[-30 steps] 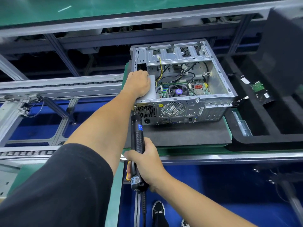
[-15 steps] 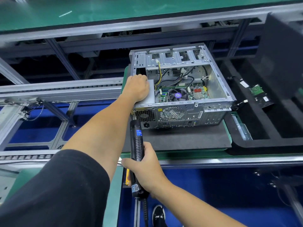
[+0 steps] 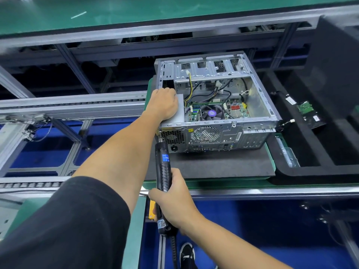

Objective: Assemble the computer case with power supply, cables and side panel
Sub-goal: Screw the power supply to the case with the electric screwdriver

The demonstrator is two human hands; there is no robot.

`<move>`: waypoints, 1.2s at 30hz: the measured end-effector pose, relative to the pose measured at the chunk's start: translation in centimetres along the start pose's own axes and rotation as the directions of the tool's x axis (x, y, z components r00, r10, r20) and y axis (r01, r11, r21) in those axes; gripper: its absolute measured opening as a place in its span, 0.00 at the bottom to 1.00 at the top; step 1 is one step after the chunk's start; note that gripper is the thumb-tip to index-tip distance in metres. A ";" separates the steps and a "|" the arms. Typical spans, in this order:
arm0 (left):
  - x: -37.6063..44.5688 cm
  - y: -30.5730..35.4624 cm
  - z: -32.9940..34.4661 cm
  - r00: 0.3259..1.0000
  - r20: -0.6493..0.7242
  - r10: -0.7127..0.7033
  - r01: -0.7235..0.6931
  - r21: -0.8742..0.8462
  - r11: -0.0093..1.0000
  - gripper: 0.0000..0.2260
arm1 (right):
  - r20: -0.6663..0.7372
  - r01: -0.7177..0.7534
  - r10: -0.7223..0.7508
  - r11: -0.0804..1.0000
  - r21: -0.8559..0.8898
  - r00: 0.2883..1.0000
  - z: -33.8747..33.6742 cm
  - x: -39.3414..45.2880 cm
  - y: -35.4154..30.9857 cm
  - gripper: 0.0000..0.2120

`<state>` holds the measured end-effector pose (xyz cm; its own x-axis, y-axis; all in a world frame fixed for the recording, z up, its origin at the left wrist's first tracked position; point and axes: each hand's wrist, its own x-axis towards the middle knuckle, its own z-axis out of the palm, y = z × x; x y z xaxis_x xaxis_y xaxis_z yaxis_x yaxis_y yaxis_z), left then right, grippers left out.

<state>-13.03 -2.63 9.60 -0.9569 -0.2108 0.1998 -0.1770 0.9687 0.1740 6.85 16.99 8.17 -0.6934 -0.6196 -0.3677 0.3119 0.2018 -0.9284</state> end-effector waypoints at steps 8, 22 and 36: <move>0.2 -0.2 0.1 0.999 0.006 0.053 -0.053 0.055 0.997 0.11 | 0.004 -0.012 0.012 1.000 -0.002 1.000 -0.2 0.2 0.0 0.17; 0.6 -0.2 0.4 0.995 0.001 0.102 -0.101 0.118 0.988 0.11 | -0.067 0.013 -0.016 0.999 -0.043 0.998 0.4 0.4 0.1 0.16; 0.4 -0.1 0.3 0.998 -0.003 0.068 -0.067 0.094 0.993 0.11 | -0.055 -0.004 0.001 0.998 -0.061 0.999 0.4 0.6 -0.3 0.14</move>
<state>-13.45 -2.72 9.39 -0.9660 -0.1449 0.2142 -0.1331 0.9887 0.0684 6.58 16.29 8.29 -0.7276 -0.5771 -0.3709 0.2749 0.2501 -0.9284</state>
